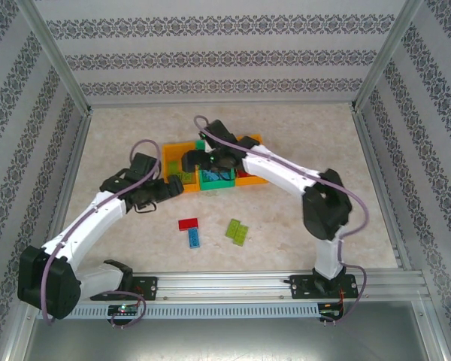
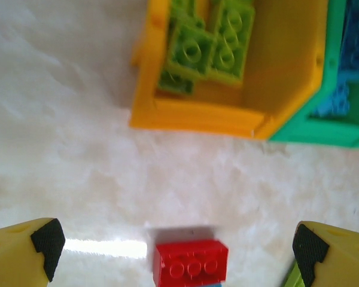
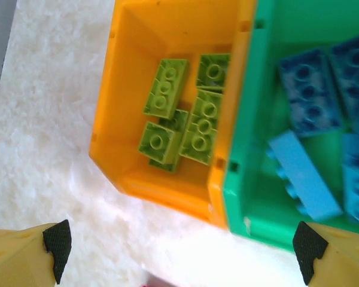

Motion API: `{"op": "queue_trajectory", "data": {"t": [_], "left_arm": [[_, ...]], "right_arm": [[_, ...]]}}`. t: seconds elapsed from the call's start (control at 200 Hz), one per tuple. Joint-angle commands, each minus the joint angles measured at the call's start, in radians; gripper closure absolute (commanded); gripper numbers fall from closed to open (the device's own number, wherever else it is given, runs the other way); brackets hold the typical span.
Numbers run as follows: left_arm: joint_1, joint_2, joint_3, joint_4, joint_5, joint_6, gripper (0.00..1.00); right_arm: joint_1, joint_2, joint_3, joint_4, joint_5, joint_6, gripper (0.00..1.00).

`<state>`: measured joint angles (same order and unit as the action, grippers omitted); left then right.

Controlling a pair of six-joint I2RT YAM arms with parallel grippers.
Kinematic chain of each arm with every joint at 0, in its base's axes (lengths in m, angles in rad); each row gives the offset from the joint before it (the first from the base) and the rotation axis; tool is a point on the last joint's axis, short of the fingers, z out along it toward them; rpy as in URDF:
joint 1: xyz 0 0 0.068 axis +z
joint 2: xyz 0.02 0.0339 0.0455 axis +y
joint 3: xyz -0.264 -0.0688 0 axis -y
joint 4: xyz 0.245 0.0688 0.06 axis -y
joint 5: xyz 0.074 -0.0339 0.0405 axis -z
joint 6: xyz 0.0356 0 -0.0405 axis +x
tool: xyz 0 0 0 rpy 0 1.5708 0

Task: Sort the legos into containers by color

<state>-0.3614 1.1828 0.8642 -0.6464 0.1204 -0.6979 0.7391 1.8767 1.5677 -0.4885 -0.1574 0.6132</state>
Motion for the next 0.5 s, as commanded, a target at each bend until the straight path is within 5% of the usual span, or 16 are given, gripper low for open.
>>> {"op": "queue_trajectory", "data": {"t": [0.0,0.235,0.495], "left_arm": [[-0.079,0.009,-0.050,-0.079,-0.036,-0.062,0.00],[-0.254,0.113,-0.059,-0.076,-0.060,-0.153,0.00],[-0.325,0.237,-0.022,-0.081,-0.071,-0.190,0.00]], "right_arm": [[-0.054,-0.133,-0.182,0.018,0.121,-0.027,0.02],[-0.218,-0.368,-0.491,0.042,0.172,-0.004,0.02],[-0.389,-0.518,-0.658,0.036,0.198,-0.040,0.02]]}}
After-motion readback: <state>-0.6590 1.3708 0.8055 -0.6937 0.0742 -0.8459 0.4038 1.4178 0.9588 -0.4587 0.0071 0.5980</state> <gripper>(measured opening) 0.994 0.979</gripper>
